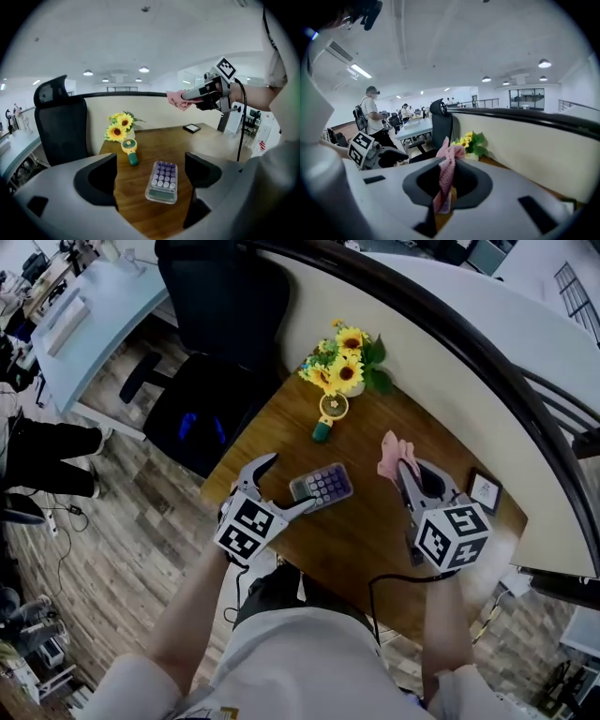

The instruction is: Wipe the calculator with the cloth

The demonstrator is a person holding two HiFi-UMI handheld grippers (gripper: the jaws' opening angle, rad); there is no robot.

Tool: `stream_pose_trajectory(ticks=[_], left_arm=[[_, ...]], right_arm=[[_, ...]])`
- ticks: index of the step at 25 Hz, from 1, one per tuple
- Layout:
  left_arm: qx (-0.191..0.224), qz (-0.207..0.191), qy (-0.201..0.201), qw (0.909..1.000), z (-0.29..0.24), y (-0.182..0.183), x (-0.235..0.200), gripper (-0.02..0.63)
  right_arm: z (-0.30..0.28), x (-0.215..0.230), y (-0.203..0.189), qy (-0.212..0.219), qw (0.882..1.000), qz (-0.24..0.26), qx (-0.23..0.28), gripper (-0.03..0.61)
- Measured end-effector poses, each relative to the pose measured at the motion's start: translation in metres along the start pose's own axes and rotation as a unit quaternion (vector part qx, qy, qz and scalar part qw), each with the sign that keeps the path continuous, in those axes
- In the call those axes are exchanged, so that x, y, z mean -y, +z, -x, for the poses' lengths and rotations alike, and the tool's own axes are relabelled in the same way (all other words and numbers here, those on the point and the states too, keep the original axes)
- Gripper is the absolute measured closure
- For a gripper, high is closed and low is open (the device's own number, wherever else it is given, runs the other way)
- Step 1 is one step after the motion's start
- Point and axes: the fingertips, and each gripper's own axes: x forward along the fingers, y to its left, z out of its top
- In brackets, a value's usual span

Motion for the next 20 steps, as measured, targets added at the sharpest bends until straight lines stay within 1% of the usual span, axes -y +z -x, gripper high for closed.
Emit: stream_pose_trajectory(ticks=[3, 5, 7, 10, 13, 15, 18, 19, 20], left_arm=[[0.04, -0.008, 0.028, 0.9988, 0.036, 0.045, -0.014, 0.185], [0.066, -0.018, 0.048, 0.9965, 0.06, 0.074, -0.02, 0.195], [0.094, -0.029, 0.068, 0.9929, 0.085, 0.101, -0.023, 0.205], [0.135, -0.035, 0.092, 0.9859, 0.119, 0.134, -0.023, 0.234], [0.157, -0.041, 0.093, 0.9823, 0.143, 0.153, -0.015, 0.28], [0.165, -0.046, 0.084, 0.9817, 0.154, 0.163, -0.007, 0.29], [0.185, -0.04, 0.08, 0.9786, 0.168, 0.18, 0.003, 0.323], [0.193, -0.035, 0.084, 0.9769, 0.173, 0.186, 0.003, 0.34], [0.201, -0.031, 0.091, 0.9749, 0.176, 0.19, 0.003, 0.376]], right_arm=[[0.02, -0.018, 0.043, 0.005, 0.999, 0.015, 0.048, 0.541], [0.036, -0.028, 0.068, -0.001, 0.996, 0.028, 0.079, 0.541], [0.052, -0.036, 0.09, -0.011, 0.993, 0.04, 0.111, 0.54], [0.075, -0.048, 0.115, -0.017, 0.987, 0.045, 0.153, 0.54], [0.101, -0.054, 0.132, -0.022, 0.982, 0.045, 0.181, 0.54], [0.117, -0.057, 0.14, -0.027, 0.98, 0.049, 0.193, 0.538], [0.138, -0.063, 0.147, -0.029, 0.976, 0.05, 0.211, 0.54], [0.144, -0.065, 0.149, -0.029, 0.975, 0.049, 0.216, 0.54], [0.15, -0.067, 0.15, -0.029, 0.974, 0.05, 0.22, 0.54]])
